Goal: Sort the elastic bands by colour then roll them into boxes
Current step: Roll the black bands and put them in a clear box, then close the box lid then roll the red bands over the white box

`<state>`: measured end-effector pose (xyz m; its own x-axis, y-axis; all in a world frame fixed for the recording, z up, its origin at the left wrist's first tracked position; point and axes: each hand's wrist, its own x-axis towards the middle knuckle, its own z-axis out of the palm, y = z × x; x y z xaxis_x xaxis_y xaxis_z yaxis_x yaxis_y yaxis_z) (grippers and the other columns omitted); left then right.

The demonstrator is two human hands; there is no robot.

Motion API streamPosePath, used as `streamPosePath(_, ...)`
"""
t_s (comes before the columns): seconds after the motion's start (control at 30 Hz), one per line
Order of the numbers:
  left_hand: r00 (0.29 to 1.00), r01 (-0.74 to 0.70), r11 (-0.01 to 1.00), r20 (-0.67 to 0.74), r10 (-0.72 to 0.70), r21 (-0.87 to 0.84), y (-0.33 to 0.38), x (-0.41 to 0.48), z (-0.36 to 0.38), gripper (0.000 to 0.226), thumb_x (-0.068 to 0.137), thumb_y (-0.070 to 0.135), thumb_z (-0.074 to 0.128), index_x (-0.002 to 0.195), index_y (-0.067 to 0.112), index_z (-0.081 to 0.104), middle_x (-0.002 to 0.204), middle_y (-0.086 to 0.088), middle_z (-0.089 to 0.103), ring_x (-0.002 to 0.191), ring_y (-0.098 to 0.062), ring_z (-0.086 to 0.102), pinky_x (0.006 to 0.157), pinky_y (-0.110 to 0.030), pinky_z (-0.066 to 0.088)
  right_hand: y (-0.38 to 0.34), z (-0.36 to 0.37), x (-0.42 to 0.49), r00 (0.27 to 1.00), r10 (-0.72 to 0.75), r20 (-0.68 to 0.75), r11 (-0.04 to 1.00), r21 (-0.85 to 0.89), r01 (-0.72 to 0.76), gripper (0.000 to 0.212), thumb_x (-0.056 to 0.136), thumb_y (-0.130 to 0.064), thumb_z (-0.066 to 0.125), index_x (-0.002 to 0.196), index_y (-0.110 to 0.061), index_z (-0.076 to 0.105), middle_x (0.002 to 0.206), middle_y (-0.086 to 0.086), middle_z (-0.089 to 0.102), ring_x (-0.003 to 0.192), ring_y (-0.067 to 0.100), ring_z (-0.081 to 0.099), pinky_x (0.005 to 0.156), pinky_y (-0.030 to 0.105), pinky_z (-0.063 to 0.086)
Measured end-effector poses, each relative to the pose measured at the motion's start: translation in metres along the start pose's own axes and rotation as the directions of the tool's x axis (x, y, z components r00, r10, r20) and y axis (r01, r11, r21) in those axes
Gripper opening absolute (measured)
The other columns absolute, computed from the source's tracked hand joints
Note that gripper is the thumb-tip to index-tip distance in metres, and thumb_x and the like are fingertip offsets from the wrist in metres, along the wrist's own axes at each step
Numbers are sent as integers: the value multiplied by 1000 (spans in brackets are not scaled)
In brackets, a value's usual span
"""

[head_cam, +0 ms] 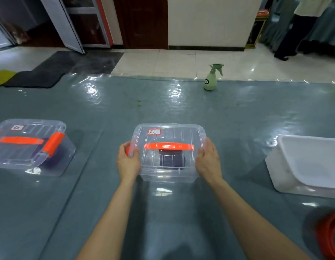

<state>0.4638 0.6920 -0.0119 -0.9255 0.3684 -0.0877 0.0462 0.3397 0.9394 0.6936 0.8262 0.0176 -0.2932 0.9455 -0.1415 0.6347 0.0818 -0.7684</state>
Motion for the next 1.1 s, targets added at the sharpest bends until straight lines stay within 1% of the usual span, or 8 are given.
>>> streamPosePath(0.13, 985, 156, 987, -73, -160, -46, 0, -3, 5, 52, 99, 34, 76, 144, 13, 60, 132, -9, 71, 124, -35, 68, 108, -42, 50, 6, 7, -2, 970, 239, -56, 938, 272, -215, 74, 110, -42, 53, 170, -14, 21, 174, 11, 31, 158, 33, 34, 127, 47, 28)
streamPosePath(0.23, 985, 131, 991, -106, -134, -30, 1, -8, 5, 46, 97, 35, 78, 135, 11, 69, 126, -11, 76, 117, -36, 72, 104, -45, 55, 9, 7, -4, 925, 378, -33, 847, 415, -331, 56, 102, -51, 65, 140, -10, 57, 135, 12, 67, 120, 35, 65, 104, 46, 50)
streamPosePath(0.33, 975, -51, 997, -212, 63, 65, 9, -20, 4, 27, 94, 31, 79, 119, 24, 72, 114, 1, 78, 103, -27, 73, 94, -42, 58, 6, 8, -12, 949, 187, -253, 945, 309, -104, 36, 100, -39, 69, 128, -18, 66, 109, 1, 73, 103, 30, 70, 94, 43, 55)
streamPosePath(0.5, 956, -117, 979, -249, 157, 168, 14, -24, 2, 18, 93, 28, 80, 109, 23, 73, 109, 3, 77, 98, -26, 72, 87, -41, 57, 5, 6, -16, 930, -52, -364, 986, 130, 106, 49, 101, -20, 64, 150, -29, 64, 100, 2, 79, 85, 26, 69, 86, 34, 54)
streamPosePath(0.63, 939, -167, 950, -253, 235, 263, 16, -24, 5, 10, 94, 23, 78, 104, 22, 76, 106, 1, 75, 93, -27, 71, 81, -36, 52, 8, 2, -10, 906, -240, -348, 971, -68, 231, 33, 104, -8, 56, 133, -11, 70, 69, -1, 49, 62, 23, 42, 66, 37, 42)
streamPosePath(0.8, 935, -168, 930, -244, 255, 328, 19, -26, 4, 8, 95, 25, 74, 102, 22, 76, 106, 0, 73, 92, -30, 71, 78, -40, 52, 2, -2, -13, 947, -231, -222, 959, -215, 184, 34, 108, -9, 44, 137, -3, 61, 97, 17, 68, 82, 40, 63, 77, 48, 51)
streamPosePath(0.97, 951, -205, 808, -83, 297, 552, 30, -29, -7, 18, 100, 30, 62, 109, 18, 73, 111, -9, 71, 95, -43, 69, 78, -48, 53, -9, -25, -17, 965, -256, 58, 796, -554, 244, 42, 114, -23, 31, 145, -3, 51, 136, 19, 57, 112, 45, 64, 91, 50, 54)
streamPosePath(1.1, 927, -361, 521, 236, 291, 774, 43, -43, -21, 66, 106, 50, 58, 155, 7, 50, 158, -26, 50, 145, -47, 49, 112, -61, 45, 12, -64, -46, 940, -300, 163, 782, -523, 340, 36, 114, -29, 37, 143, -14, 53, 142, 13, 59, 127, 38, 59, 102, 49, 49)
